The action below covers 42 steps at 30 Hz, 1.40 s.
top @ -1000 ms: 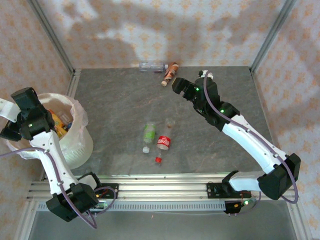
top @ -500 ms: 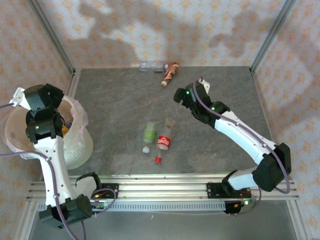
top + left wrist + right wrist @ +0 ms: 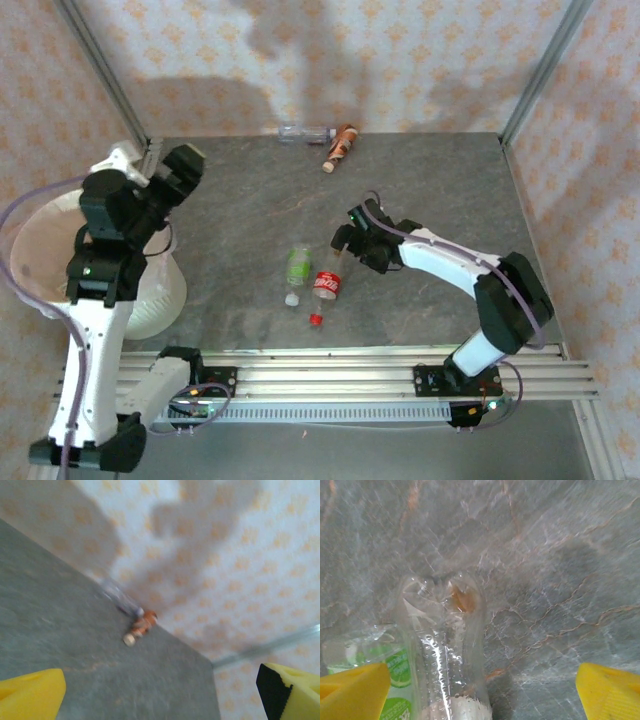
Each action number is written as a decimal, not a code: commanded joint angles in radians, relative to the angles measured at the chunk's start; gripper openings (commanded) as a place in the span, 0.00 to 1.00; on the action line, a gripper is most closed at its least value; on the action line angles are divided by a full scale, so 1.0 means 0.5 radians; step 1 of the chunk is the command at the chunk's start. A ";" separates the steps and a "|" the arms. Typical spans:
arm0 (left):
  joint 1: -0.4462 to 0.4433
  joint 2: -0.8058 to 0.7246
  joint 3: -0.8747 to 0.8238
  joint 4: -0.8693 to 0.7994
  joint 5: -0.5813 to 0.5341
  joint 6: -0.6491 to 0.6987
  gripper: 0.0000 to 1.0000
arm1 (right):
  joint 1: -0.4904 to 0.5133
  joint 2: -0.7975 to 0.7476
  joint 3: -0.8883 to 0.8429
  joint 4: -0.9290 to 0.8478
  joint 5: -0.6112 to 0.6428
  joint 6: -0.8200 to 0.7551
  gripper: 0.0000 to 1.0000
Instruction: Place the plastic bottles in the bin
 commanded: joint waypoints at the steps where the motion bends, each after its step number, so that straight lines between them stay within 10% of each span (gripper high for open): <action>1: -0.260 0.144 0.060 0.077 0.035 0.078 1.00 | 0.013 0.126 0.086 0.057 -0.131 0.033 0.94; 14: -0.798 0.602 0.107 0.109 -0.162 0.278 1.00 | 0.040 0.425 0.210 0.115 0.128 -0.015 0.70; 28: -0.827 0.540 -0.187 0.181 0.157 0.690 1.00 | 0.040 -0.120 -0.007 0.545 0.599 -0.330 0.47; 42: -0.830 0.569 -0.171 0.112 0.767 1.204 1.00 | 0.040 -0.646 0.107 0.985 -0.108 -0.587 0.46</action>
